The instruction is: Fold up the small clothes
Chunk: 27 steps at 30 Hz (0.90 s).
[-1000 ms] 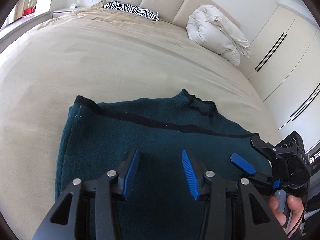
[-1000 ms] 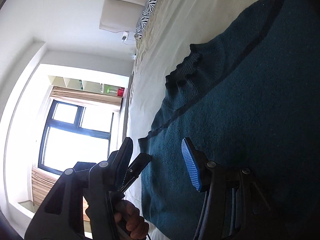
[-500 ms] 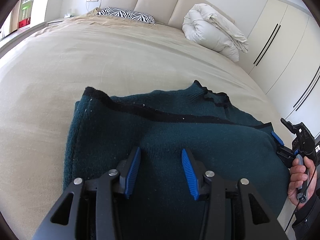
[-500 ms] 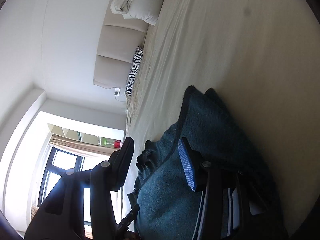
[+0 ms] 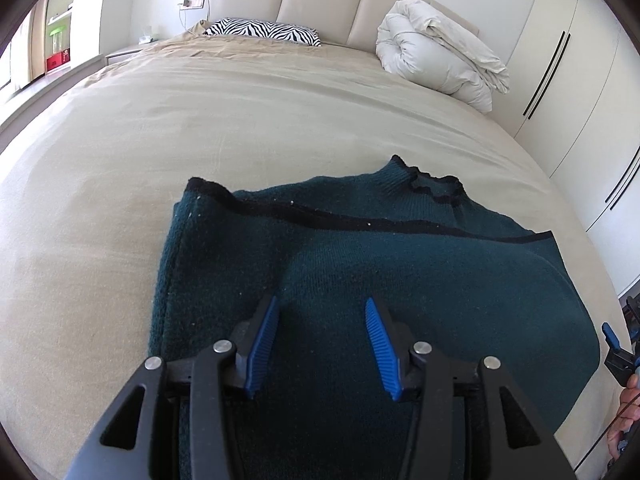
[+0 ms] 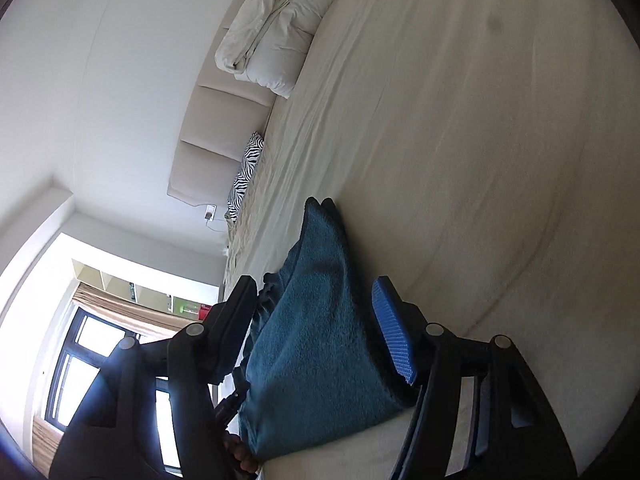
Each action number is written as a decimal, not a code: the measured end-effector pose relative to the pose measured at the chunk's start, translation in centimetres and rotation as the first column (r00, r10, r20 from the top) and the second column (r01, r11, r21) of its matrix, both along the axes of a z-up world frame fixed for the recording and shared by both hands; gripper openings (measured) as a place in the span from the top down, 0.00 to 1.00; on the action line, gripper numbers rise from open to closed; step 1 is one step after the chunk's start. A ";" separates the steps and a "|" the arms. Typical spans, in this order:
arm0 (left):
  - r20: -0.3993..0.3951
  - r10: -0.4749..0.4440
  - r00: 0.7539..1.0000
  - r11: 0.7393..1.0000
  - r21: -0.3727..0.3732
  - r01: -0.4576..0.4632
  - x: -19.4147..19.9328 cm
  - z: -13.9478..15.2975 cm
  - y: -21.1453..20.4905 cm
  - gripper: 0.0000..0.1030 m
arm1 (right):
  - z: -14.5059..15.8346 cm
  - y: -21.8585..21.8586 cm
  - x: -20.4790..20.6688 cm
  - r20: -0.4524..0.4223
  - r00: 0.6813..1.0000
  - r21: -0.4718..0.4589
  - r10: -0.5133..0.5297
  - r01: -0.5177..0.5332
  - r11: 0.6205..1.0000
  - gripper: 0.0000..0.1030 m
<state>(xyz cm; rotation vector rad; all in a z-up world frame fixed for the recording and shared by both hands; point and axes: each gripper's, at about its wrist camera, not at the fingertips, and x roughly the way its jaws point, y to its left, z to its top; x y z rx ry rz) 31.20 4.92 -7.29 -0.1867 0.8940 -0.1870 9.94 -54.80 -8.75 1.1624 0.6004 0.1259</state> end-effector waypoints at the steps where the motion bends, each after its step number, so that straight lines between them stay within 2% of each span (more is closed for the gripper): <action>1: 0.005 0.003 1.000 1.000 0.011 -0.003 -0.6 0.4 0.1 0.51 | 0.5 0.7 -0.6 -0.009 1.000 -0.018 0.019 -0.019 1.000 0.41; 5: 0.047 0.037 0.998 0.998 0.044 -0.040 -3.5 2.3 1.3 0.44 | 1.6 3.4 -1.0 -0.038 0.994 -0.064 0.099 -0.101 0.993 0.41; 8: 0.067 0.100 0.993 0.995 0.012 -0.101 -5.7 3.1 3.9 0.37 | 2.1 6.6 -0.8 -0.037 0.986 -0.085 0.164 -0.167 0.982 0.41; 10: 0.030 0.134 0.991 0.991 -0.021 -0.133 -6.6 2.6 5.9 0.37 | 2.3 9.1 -0.5 -0.033 0.976 -0.081 0.216 -0.218 0.973 0.41; 13: -0.061 0.139 0.988 0.981 -0.127 -0.145 -7.6 0.9 8.5 0.38 | 2.7 12.7 0.5 -0.046 0.953 -0.103 0.298 -0.301 0.948 0.41; 16: -0.138 0.087 0.987 0.966 -0.229 -0.117 -8.1 -0.9 9.5 0.38 | 2.9 16.1 1.3 -0.052 0.929 -0.100 0.368 -0.371 0.923 0.41; 18: -0.148 0.070 0.987 0.960 -0.259 -0.107 -8.3 -1.0 9.5 0.38 | 2.9 18.0 1.9 -0.058 0.913 -0.103 0.403 -0.407 0.907 0.41; 20: -0.172 0.063 0.983 0.940 -0.319 -0.116 -8.1 -1.1 9.9 0.38 | 3.1 19.8 2.3 -0.066 0.896 -0.106 0.440 -0.444 0.890 0.41; 24: -0.254 0.004 0.967 0.870 -0.476 -0.129 -6.9 -2.1 10.4 0.45 | 3.7 22.9 3.4 -0.068 0.865 -0.110 0.497 -0.502 0.858 0.41; 25: -0.277 -0.006 0.961 0.852 -0.504 -0.140 -6.6 -2.5 10.5 0.46 | 4.0 23.4 3.7 -0.064 0.858 -0.107 0.509 -0.513 0.852 0.41; 27: -0.305 -0.019 0.952 0.834 -0.530 -0.153 -6.2 -2.7 10.5 0.46 | 4.4 24.6 4.6 -0.060 0.847 -0.098 0.528 -0.531 0.841 0.41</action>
